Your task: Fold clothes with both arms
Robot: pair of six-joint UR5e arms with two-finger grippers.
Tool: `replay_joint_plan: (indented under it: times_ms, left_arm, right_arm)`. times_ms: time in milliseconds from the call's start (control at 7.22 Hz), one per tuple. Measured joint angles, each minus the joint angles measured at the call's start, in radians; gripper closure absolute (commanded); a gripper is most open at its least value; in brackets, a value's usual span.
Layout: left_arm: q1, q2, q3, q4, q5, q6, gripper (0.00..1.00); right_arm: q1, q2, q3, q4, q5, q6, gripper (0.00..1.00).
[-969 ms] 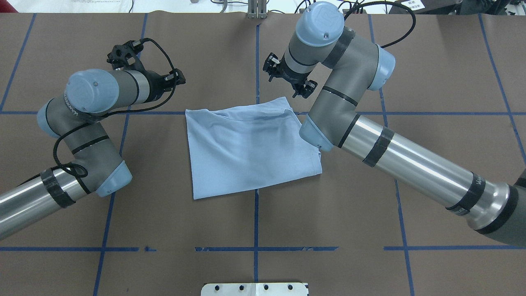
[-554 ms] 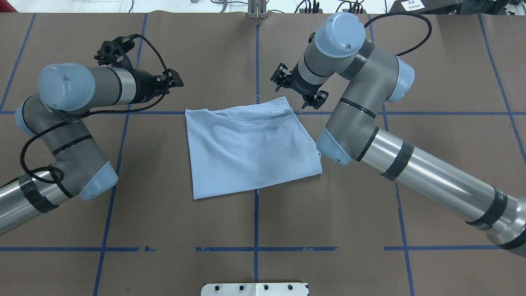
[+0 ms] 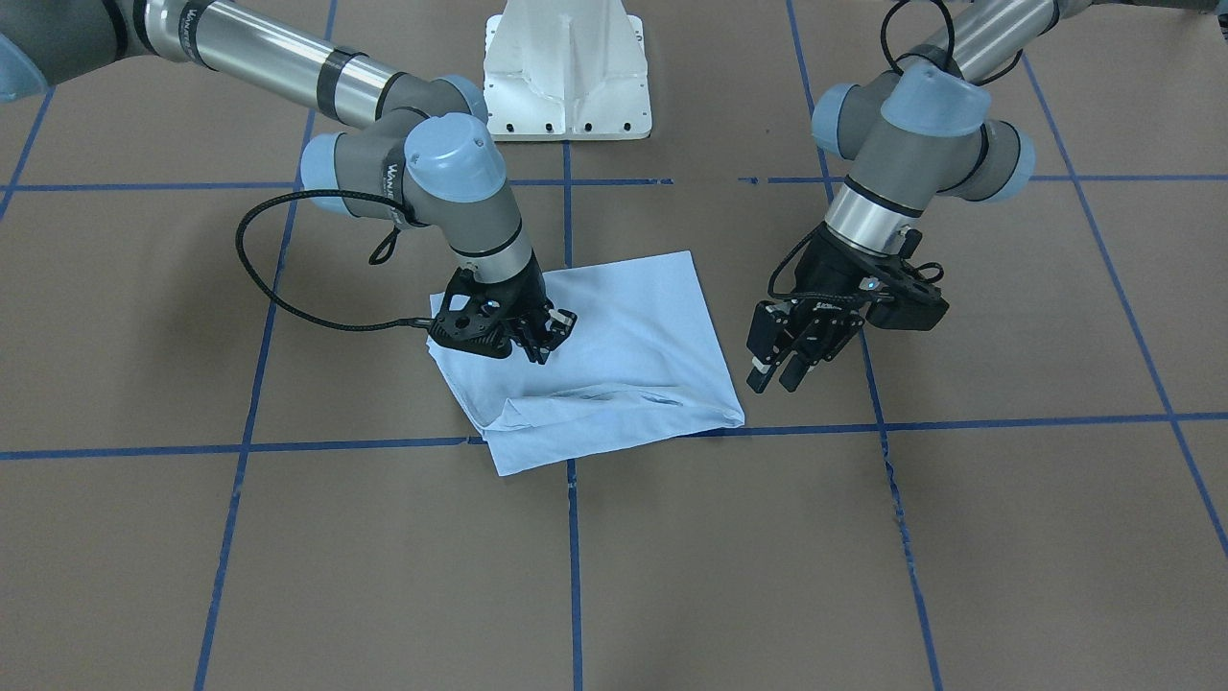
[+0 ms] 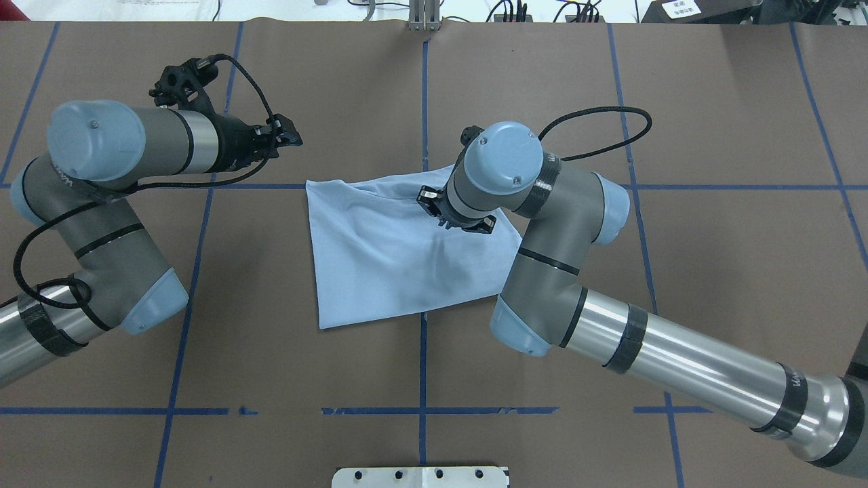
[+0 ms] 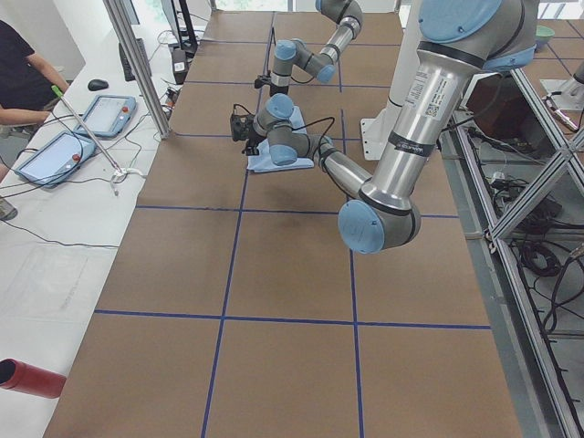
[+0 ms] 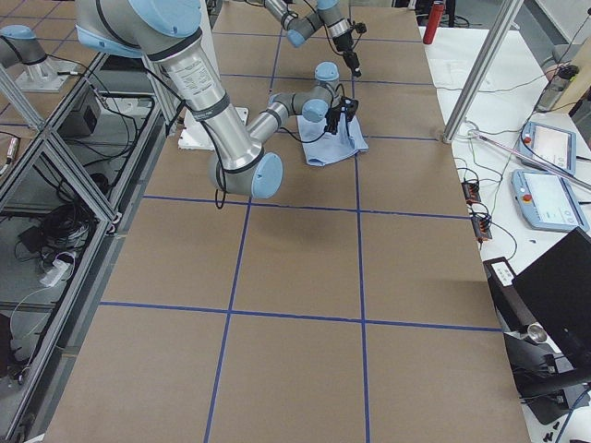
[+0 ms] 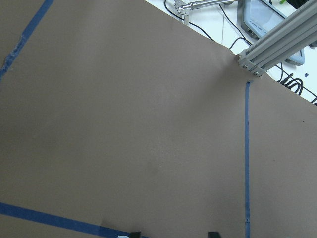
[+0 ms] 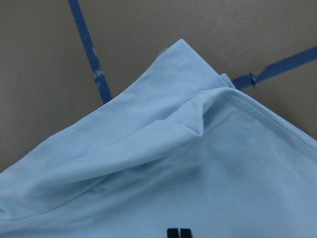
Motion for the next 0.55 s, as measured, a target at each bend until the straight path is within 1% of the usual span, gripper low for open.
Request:
replay_joint_plan:
  times_ms: [138, 277, 415, 554]
  left_arm:
    - [0.001, 0.005, 0.0, 0.0, 0.001, 0.0, 0.45]
    - [0.001, 0.011, 0.0, 0.0, 0.002, -0.001, 0.45]
    - [0.002, 0.017, 0.001, -0.001, 0.003, -0.001, 0.45]
    - [0.003, 0.02, 0.005, -0.001, 0.005, 0.0, 0.46]
  right_arm:
    - [0.008, 0.049, -0.078, 0.004, -0.013, -0.036, 1.0]
    - [0.033, 0.105, -0.185, 0.038, -0.016, -0.074, 1.0]
    - [0.088, 0.143, -0.289, 0.103, 0.007, -0.12, 1.0]
    - [0.172, 0.157, -0.348, 0.139, 0.068, -0.188, 1.0]
